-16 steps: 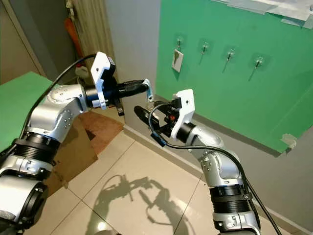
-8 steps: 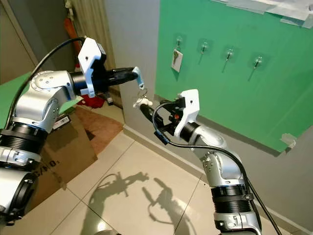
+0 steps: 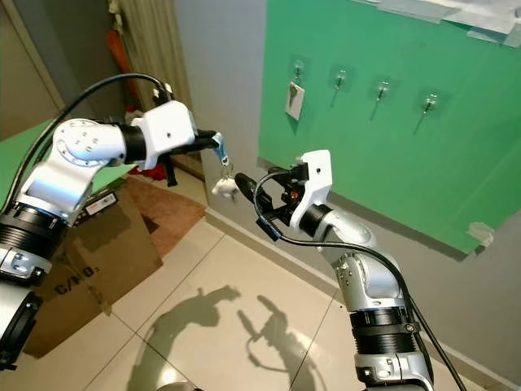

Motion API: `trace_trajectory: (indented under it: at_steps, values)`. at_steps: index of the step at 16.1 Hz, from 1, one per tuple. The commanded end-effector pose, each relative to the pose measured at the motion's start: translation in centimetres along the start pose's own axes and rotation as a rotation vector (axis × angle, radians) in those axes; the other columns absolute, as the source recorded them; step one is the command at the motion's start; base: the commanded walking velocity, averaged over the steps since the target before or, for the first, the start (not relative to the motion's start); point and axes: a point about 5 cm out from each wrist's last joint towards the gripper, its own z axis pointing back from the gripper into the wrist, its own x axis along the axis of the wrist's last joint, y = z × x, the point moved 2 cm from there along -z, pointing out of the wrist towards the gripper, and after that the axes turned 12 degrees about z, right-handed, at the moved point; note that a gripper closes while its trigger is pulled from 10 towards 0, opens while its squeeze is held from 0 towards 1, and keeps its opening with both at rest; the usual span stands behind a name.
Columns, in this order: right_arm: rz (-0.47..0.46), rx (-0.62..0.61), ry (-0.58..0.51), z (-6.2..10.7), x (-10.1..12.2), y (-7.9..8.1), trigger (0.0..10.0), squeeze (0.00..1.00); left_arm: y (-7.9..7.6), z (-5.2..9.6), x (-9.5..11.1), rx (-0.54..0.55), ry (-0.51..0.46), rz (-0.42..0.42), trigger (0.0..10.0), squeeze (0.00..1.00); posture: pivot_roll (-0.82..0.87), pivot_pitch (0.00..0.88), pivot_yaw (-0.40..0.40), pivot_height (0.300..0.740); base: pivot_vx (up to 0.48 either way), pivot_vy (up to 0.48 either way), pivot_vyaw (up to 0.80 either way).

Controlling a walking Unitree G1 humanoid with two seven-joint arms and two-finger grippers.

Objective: Hang keys on a hook

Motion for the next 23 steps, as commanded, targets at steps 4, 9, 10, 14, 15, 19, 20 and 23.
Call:
trace_trajectory:
  at_steps: [4,9,10,14,15,19,20,23]
  values:
    - [0.004,-0.007,0.003,-0.1,-0.2,0.0,10.0,0.00,1.0,0.3,1.2,0.046,-0.007,-0.126,0.0,0.00,0.04,0.000,0.041,0.740,0.000,0.000,0.00]
    - [0.007,0.004,0.006,-0.2,-0.4,0.4,10.0,0.00,2.0,0.4,2.2,0.106,-0.140,0.017,0.0,0.00,0.04,0.000,0.045,0.740,0.000,0.000,0.00]
    - [0.004,0.004,0.006,-0.2,-0.4,0.4,10.0,0.00,2.6,0.6,2.1,0.143,-0.224,0.207,0.0,0.00,0.04,0.000,0.046,0.740,0.000,0.000,0.00]
    - [-0.011,0.007,0.005,-0.1,-0.6,0.7,10.0,0.00,2.5,0.6,1.0,0.171,-0.359,0.546,0.0,0.00,0.04,0.000,0.044,0.740,0.000,0.000,0.00]
    - [-0.013,0.009,0.003,-0.1,-0.5,0.7,10.0,0.00,2.4,0.6,1.0,0.169,-0.383,0.601,0.0,0.00,0.04,0.000,0.045,0.740,0.000,0.000,0.00]
    - [-0.038,0.027,-0.031,-0.4,0.4,1.1,10.0,0.00,1.9,0.4,0.6,0.153,-0.448,0.799,0.0,0.00,0.04,0.000,0.046,0.740,0.000,0.000,0.00]
    - [-0.042,0.031,-0.040,-0.5,0.6,1.2,10.0,0.00,1.6,0.2,0.5,0.143,-0.451,0.820,0.0,0.00,0.04,0.000,0.046,0.740,0.000,0.000,0.00]
    - [-0.047,0.049,-0.067,-1.0,1.5,1.6,10.0,0.00,0.5,-0.3,1.0,0.097,-0.449,0.829,0.0,0.00,0.04,0.000,0.046,0.740,0.000,0.000,0.00]
